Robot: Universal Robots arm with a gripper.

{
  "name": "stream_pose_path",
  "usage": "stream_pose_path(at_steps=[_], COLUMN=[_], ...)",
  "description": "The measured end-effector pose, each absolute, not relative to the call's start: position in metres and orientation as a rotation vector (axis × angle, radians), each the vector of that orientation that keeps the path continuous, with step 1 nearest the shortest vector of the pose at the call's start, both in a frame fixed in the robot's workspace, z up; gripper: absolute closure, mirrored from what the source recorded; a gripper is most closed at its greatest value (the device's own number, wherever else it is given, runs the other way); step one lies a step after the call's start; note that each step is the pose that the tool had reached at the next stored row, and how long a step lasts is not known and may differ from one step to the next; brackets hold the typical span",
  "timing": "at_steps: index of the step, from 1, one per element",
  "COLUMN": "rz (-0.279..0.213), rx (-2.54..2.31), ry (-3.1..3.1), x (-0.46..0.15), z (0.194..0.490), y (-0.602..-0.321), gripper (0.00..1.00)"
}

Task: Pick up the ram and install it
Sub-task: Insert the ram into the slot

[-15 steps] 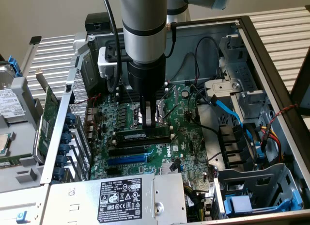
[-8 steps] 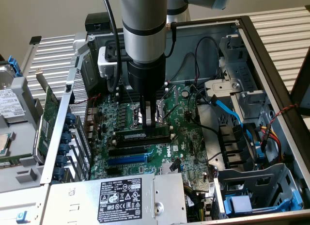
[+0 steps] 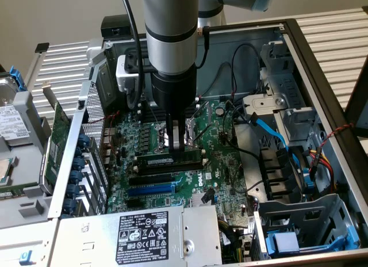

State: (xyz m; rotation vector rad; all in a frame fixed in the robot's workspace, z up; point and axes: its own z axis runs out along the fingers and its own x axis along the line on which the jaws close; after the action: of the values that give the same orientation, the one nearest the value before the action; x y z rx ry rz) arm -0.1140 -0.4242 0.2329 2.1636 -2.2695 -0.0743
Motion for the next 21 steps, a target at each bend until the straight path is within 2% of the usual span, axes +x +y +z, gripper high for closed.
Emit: stream_pose_path(at_steps=[21], rz=[-0.073], rx=[2.164], ry=[-2.270], x=[-0.1146], z=[0.2283], y=[-0.4244], gripper=[0.88])
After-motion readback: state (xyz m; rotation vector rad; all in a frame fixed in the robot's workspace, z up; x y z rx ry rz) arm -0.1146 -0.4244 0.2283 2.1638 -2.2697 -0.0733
